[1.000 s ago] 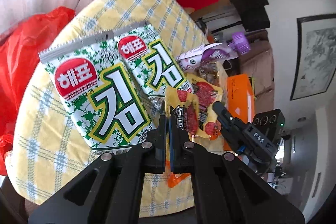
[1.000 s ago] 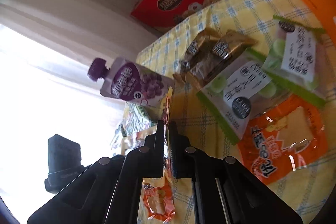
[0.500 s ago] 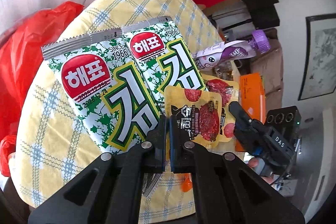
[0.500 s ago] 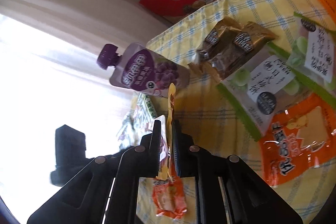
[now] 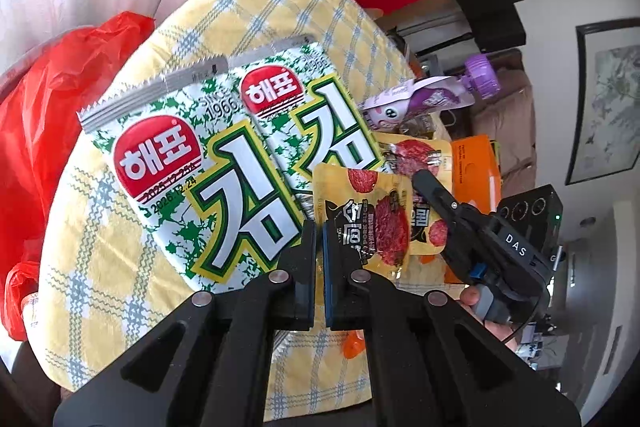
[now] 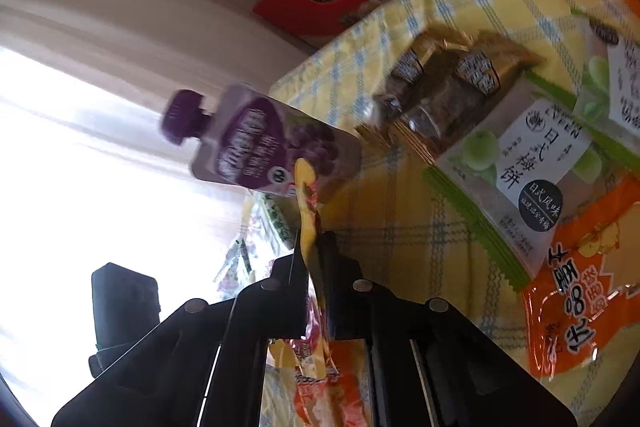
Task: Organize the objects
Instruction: 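Carry the held salami pack with the right gripper toward the orange box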
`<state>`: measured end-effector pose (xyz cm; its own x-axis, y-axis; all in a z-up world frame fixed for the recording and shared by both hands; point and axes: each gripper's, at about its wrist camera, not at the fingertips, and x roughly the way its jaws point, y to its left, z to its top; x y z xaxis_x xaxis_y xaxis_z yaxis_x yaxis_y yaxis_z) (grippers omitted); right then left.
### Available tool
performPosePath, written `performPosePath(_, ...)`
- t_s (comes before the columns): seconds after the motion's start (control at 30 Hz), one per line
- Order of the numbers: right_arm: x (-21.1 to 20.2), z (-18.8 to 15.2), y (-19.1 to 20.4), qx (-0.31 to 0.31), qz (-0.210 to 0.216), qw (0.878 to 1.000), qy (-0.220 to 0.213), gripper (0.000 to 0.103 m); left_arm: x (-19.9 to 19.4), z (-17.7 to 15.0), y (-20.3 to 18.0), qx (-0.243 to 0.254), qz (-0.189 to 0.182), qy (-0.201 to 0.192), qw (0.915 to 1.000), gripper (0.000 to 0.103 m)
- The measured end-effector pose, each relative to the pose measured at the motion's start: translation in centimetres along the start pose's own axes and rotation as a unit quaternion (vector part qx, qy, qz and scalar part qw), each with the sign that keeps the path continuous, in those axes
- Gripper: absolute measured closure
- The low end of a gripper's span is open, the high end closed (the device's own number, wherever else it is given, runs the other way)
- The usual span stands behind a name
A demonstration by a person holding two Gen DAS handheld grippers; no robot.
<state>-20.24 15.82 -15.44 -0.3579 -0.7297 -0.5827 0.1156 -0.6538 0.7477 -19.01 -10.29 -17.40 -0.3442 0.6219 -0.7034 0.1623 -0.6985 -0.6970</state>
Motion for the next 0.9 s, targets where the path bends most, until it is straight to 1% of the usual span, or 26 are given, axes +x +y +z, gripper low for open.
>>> performPosePath(0.07, -0.9, 0.2, -0.1, 0.008, 0.008, 1.0, -0.01, 0.099, -0.5, 0.0, -0.2, 0.0, -0.006, -0.005, 1.0, 0.101)
performPosePath(0.17, -2.3, 0.4, 0.3, -0.002, -0.007, 1.0, -0.024, 0.099, -1.3, 0.1, -0.9, 0.005, -0.013, -0.01, 0.9998, 0.102)
performPosePath(0.23, -3.0, 0.8, 0.6, -0.011, -0.008, 0.999, -0.029, 0.099, -1.7, -0.1, -1.8, 0.015, -0.021, -0.01, 0.9996, 0.102)
performPosePath(0.3, -3.8, 0.7, 1.1, -0.022, -0.014, 0.999, -0.03, 0.099, -1.9, -0.2, -3.0, 0.026, -0.028, -0.009, 0.9992, 0.102)
performPosePath(0.37, -4.4, 0.7, 1.4, -0.032, -0.034, 0.999, -0.026, 0.099, -2.3, -0.4, -4.1, 0.035, -0.036, -0.009, 0.9987, 0.103)
performPosePath(0.43, -5.3, 0.8, 1.6, -0.039, -0.038, 0.998, -0.028, 0.099, -2.5, -0.6, -5.5, 0.046, -0.041, -0.009, 0.9981, 0.103)
performPosePath(0.7, -10.3, 0.6, 2.5, -0.07, -0.068, 0.994, -0.052, 0.099, -2.7, -1.4, -10.5, 0.088, -0.05, 0.0, 0.9949, 0.103)
performPosePath(0.9, -14.7, 0.6, 2.5, -0.071, -0.084, 0.991, -0.075, 0.099, -2.3, -2.5, -14.6, 0.117, -0.064, 0.006, 0.9911, 0.103)
